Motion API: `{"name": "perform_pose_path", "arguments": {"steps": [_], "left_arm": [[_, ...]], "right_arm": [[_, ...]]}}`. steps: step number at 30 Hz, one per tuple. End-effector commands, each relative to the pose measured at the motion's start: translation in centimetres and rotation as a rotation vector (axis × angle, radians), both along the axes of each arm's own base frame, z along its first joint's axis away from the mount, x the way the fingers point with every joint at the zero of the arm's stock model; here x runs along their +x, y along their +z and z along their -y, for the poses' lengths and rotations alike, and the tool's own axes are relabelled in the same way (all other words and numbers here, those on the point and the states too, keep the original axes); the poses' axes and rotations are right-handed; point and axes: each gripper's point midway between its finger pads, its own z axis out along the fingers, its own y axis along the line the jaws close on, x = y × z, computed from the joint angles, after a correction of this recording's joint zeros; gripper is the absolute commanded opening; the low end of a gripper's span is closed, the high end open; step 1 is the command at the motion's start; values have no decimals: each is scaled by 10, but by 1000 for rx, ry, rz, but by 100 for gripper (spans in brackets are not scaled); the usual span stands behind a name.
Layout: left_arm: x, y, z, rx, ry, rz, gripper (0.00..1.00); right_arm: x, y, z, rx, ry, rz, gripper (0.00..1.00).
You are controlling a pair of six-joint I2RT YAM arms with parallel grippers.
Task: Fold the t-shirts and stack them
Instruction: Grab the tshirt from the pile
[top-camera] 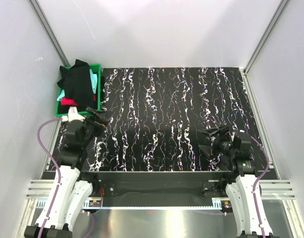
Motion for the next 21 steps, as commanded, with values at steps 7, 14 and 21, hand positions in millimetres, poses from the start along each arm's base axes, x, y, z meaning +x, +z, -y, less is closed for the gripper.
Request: {"name": "perform_pose_path", "arguments": {"steps": [7, 14, 21], "left_arm": [[45, 76, -118, 517, 367, -8, 99], [94, 50, -204, 680, 633, -278, 99], [158, -1, -244, 577, 631, -417, 83]], "right_arm": [[36, 45, 9, -112, 2, 13, 100], [77, 48, -1, -327, 118, -8, 100], [114, 69, 12, -492, 139, 82, 100]]}}
